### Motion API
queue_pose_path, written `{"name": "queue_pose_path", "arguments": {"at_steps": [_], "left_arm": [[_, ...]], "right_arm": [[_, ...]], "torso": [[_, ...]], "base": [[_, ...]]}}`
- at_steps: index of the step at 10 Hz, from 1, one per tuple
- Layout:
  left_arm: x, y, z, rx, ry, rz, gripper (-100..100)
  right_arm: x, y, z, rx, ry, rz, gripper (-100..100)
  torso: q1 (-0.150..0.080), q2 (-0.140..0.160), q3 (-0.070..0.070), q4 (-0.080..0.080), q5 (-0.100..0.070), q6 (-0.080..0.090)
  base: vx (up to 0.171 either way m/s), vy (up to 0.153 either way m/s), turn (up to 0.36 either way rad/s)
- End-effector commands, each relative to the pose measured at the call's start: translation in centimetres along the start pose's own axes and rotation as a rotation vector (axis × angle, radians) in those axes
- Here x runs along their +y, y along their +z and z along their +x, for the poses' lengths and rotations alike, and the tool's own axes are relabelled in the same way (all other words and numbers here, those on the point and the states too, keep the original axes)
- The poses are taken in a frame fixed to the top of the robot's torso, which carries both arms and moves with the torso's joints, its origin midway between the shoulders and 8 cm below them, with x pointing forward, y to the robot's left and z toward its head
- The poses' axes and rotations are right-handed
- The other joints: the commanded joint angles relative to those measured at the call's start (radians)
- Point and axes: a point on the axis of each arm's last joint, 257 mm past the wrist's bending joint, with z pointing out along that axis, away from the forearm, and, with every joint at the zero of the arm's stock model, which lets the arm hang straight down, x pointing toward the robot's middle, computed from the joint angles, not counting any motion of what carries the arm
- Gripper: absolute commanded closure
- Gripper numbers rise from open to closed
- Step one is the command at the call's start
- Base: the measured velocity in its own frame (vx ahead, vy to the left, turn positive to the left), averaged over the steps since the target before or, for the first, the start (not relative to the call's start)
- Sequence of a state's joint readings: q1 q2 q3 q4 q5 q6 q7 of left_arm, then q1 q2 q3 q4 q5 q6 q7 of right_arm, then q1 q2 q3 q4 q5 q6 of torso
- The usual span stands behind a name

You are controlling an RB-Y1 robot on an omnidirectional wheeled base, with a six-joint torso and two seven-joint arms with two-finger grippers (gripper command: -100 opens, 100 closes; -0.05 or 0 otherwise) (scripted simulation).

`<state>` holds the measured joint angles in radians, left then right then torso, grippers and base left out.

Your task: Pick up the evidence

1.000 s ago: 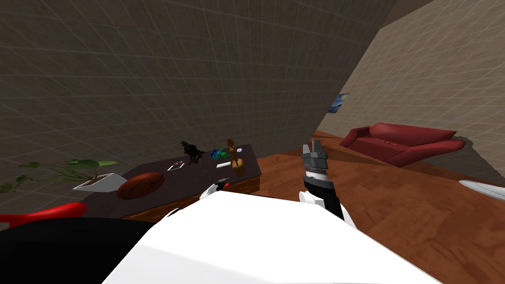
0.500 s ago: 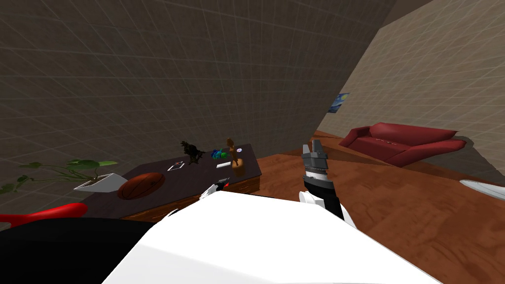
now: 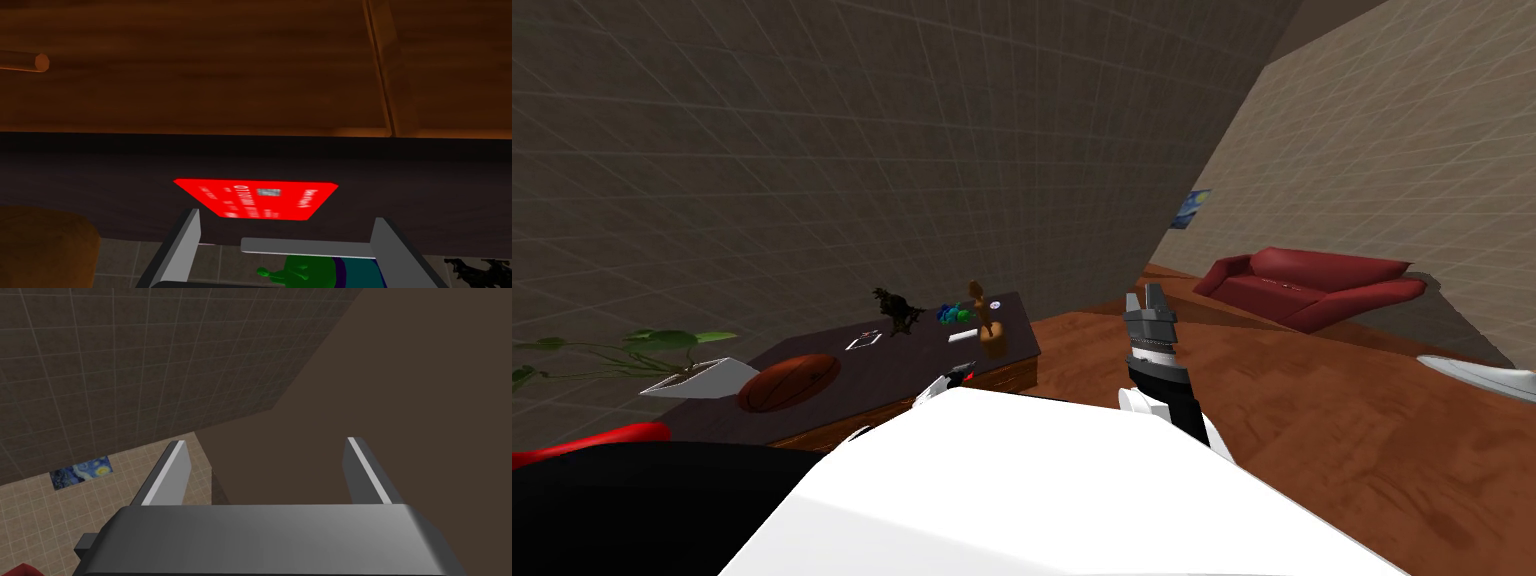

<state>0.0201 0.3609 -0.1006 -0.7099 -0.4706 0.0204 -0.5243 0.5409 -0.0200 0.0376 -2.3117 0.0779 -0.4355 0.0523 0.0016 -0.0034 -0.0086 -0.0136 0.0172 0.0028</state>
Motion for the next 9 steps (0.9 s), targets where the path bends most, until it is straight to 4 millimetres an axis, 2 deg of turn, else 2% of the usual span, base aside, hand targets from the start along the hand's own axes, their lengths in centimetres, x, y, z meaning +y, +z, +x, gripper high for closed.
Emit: {"name": "queue_pose_path", "arguments": {"at_steps": [1, 7, 8, 9], "left_arm": [[1.2, -0.1, 0.4, 0.0, -0.01, -0.013, -100], [8.8, -2.0, 2.5, -0.018, -0.098, -0.098, -100], [8.8, -2.0, 2.5, -0.019, -0.099, -0.098, -100], [10.1, -2.4, 2.9, -0.025, -0.113, -0.114, -100]], "right_arm": [[0.0, 0.0, 0.0, 0.0, 0.0, 0.0, 0], [0.0, 0.0, 0.0, 0.0, 0.0, 0.0, 0], [0.0, 0.0, 0.0, 0.0, 0.0, 0.0, 0], [0.0, 0.0, 0.0, 0.0, 0.0, 0.0, 0]], "torso": [[0.0, 0.0, 0.0, 0.0, 0.0, 0.0], [0.005, -0.004, -0.002, -0.001, 0.001, -0.001], [0.004, -0.004, -0.003, -0.001, 0.001, 0.0], [0.004, -0.005, -0.003, -0.001, 0.001, -0.001]], "base": [[-0.013, -0.026, -0.179], [-0.007, -0.021, -0.168], [0.004, -0.022, -0.105], [0.002, -0.015, -0.081]]}}
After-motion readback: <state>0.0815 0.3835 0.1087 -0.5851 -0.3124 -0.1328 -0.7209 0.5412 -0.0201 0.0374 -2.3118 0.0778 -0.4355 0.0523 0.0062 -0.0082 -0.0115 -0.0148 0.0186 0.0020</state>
